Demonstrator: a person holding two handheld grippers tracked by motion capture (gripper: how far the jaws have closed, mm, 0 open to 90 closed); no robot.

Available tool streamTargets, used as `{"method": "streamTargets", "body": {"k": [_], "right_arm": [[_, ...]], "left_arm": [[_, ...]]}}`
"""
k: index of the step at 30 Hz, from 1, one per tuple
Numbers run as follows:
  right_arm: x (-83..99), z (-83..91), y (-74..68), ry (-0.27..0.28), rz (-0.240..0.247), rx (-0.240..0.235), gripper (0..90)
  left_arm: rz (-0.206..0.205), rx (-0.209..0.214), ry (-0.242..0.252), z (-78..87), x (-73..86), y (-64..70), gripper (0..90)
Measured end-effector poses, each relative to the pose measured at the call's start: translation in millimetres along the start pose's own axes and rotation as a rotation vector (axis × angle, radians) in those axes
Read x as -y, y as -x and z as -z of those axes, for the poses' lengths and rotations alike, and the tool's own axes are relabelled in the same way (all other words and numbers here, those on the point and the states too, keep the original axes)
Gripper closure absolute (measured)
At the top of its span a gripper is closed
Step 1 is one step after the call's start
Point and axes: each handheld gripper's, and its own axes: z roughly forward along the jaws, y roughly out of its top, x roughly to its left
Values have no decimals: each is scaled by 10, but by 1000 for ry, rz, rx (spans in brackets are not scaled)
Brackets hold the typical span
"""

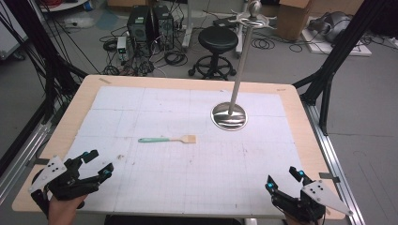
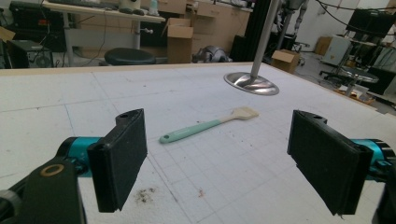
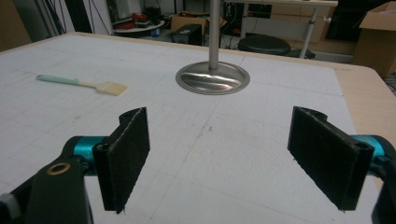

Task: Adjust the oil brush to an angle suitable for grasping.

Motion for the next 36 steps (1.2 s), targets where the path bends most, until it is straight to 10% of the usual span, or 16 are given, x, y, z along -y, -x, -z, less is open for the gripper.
{"method": "streamTargets", "body": {"k": [21, 33, 34, 36], "right_arm": [[-96, -250, -163, -7, -41, -80, 215], [-307, -1147, -734, -148, 50, -318, 703], [-346, -1404, -887, -185, 72, -371, 889], [-380, -1614, -1027, -206, 105, -408, 890]], "left_arm": [[12, -20, 6, 18, 1, -40, 194], [21, -32, -7, 35, 4, -116, 198], [25, -33, -8, 46, 3, -132, 200], [28, -35, -7, 57, -1, -144, 203]]}}
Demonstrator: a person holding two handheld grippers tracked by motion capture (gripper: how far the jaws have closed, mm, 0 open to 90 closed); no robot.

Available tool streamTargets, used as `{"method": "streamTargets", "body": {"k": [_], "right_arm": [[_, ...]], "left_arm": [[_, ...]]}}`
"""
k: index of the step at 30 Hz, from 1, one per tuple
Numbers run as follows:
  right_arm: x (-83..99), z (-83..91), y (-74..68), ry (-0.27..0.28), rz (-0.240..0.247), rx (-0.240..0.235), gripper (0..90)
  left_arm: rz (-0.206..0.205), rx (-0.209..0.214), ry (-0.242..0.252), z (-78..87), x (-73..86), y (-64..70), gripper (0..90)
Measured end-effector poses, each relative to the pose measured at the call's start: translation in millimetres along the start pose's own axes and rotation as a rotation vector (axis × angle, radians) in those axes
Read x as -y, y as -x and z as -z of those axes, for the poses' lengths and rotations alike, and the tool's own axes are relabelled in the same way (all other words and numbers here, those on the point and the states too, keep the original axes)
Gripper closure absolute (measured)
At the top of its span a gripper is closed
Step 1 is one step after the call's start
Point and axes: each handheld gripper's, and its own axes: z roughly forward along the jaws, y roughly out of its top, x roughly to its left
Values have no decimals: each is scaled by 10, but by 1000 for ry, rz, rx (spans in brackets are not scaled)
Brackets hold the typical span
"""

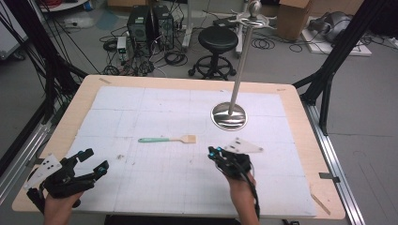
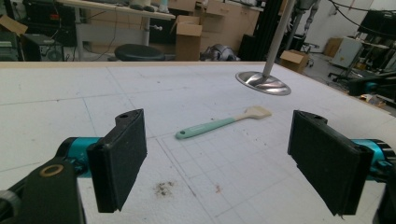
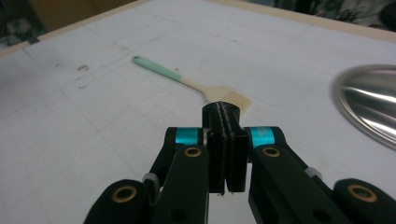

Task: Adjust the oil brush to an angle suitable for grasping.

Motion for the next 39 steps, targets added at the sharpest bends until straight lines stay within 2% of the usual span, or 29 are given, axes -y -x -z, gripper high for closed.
{"method": "streamTargets", "body": {"k": [2, 3, 4, 5, 6, 13, 15, 16, 18, 19, 20, 22, 27, 30, 31, 33, 36, 39], "right_arm": [[-84, -196, -26, -41, 23, 3, 890], [-84, -196, -26, -41, 23, 3, 890], [-157, -351, -31, -57, 28, 2, 890], [-157, -351, -31, -57, 28, 2, 890], [-217, -480, -19, -64, 18, 2, 891], [-363, -944, 1, -121, -2, 6, 891], [-394, -1063, 0, -146, -5, 8, 891], [-394, -1063, 0, -146, -5, 8, 891], [-437, -1268, -8, -200, -8, 25, 891], [-437, -1268, -8, -200, -8, 25, 891], [-446, -1373, -9, -222, -9, 29, 890], [-445, -1459, -1, -251, -2, 42, 891], [-370, -1575, 55, -305, -14, 56, 890], [-367, -1572, 58, -305, -9, 49, 890], [-378, -1556, 37, -327, 20, 58, 891], [-376, -1536, 32, -336, 38, 59, 891], [-357, -1476, 17, -346, 46, 72, 890], [-291, -1372, 23, -333, 44, 84, 891]], "left_arm": [[2, -1, 4, 6, -2, -11, 203], [2, -1, 4, 6, -2, -11, 203], [7, -3, 4, 11, -2, -18, 204], [7, -3, 4, 11, -2, -18, 205], [3, -2, -5, 13, 1, -25, 210], [9, -3, -7, 11, 6, -44, 212], [14, -2, -6, 13, 5, -50, 212], [15, -3, -4, 15, 5, -57, 212], [25, -8, -1, 30, 3, -80, 214], [25, -8, -1, 30, 3, -80, 214], [27, -8, -1, 34, 7, -89, 215], [28, -4, -2, 32, 11, -90, 216], [23, -4, -11, 26, 12, -93, 217], [30, -5, -9, 28, 14, -105, 217], [32, -6, -9, 28, 14, -106, 217], [29, -5, -11, 29, 13, -100, 217], [26, -4, -13, 28, 12, -90, 217], [24, -4, -10, 22, 12, -84, 217]]}}
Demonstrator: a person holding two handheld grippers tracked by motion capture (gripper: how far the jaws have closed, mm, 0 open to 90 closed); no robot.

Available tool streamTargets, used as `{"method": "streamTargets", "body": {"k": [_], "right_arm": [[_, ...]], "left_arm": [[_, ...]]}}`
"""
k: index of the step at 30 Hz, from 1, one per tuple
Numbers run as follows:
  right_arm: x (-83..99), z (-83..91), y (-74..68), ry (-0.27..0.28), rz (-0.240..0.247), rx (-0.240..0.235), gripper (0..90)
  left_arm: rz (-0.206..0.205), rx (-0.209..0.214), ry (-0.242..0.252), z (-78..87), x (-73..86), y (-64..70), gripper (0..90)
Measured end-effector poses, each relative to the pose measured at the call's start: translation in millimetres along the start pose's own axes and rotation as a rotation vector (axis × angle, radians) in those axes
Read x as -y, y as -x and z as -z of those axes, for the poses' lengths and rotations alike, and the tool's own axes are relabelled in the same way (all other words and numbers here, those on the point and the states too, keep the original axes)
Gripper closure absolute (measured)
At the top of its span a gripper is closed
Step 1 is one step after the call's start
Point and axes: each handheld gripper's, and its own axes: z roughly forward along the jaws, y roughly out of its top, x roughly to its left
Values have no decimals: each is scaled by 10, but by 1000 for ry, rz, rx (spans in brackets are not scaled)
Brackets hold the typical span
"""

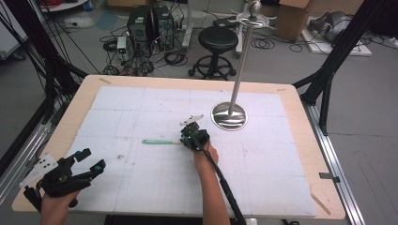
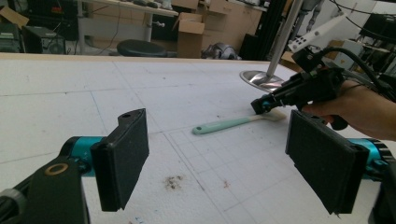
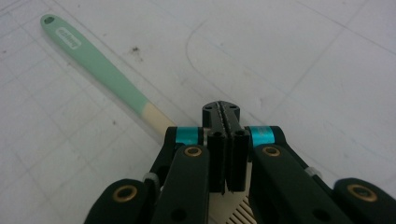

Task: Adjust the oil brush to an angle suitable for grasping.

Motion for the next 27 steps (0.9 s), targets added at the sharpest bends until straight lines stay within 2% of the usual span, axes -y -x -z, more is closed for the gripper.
{"method": "streamTargets", "body": {"k": [10, 11, 17, 23, 26, 27], "right_arm": [[275, 272, 135, -6, -33, 31, 890], [356, 340, 163, 1, -49, 32, 891], [489, 482, 213, -11, -55, 53, 891], [664, 626, 266, 6, -91, 45, 891], [716, 675, 273, 7, -83, 50, 890], [778, 724, 277, 17, -95, 47, 890]], "left_arm": [[-10, 4, -14, -38, 13, 47, 217], [-9, 3, -13, -40, 14, 54, 217], [-13, 4, -15, -43, 16, 65, 217], [-18, 3, -17, -55, 18, 77, 216], [-17, 5, -16, -61, 20, 87, 216], [-18, 5, -17, -63, 20, 88, 216]]}}
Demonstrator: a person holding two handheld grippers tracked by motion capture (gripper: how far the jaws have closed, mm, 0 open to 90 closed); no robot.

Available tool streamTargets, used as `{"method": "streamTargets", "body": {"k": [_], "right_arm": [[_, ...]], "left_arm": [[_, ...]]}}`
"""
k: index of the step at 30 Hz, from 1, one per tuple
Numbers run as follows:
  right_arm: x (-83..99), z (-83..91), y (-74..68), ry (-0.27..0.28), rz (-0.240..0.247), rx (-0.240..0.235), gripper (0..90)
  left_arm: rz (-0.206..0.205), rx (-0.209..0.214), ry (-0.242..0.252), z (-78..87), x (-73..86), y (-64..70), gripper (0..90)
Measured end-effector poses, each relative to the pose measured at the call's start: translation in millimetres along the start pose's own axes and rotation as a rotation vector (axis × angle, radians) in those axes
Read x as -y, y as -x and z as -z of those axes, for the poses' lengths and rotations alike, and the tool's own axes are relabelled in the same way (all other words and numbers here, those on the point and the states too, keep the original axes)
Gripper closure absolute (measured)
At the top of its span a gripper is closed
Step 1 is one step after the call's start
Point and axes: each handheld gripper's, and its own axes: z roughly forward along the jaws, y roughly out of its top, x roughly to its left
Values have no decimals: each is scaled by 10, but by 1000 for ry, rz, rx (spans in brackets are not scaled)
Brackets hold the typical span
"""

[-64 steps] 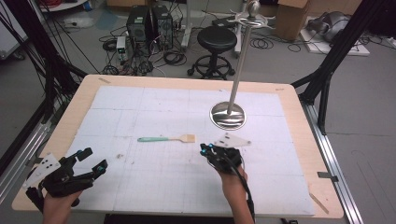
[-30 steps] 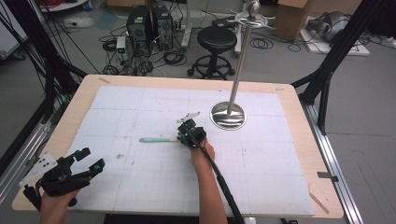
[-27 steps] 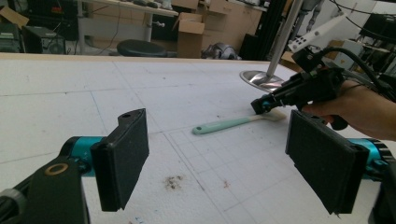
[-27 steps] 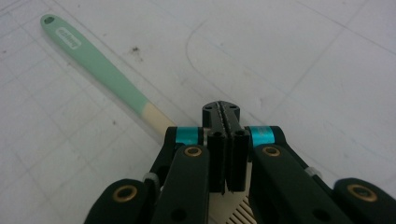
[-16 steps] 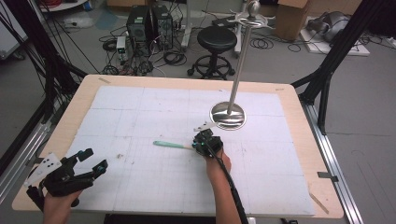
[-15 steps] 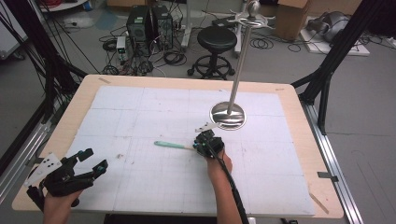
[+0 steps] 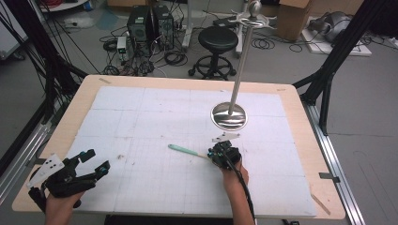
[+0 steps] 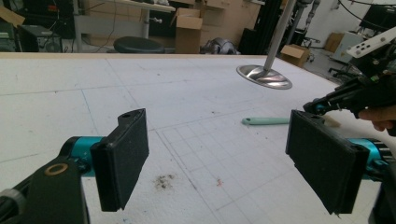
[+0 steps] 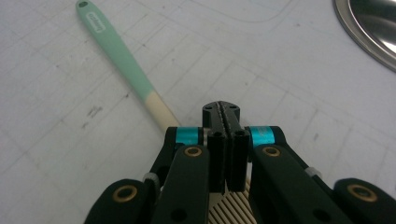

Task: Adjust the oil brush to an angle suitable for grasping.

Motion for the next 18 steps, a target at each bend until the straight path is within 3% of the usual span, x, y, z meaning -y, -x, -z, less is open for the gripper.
{"method": "streamTargets", "body": {"k": [4, 18], "right_arm": [[112, 92, 42, 12, -18, -18, 891], [374, 349, 56, 19, -21, -7, 890]], "left_arm": [[1, 2, -1, -3, 2, 4, 216], [-9, 6, -11, -28, 10, 27, 216]]}}
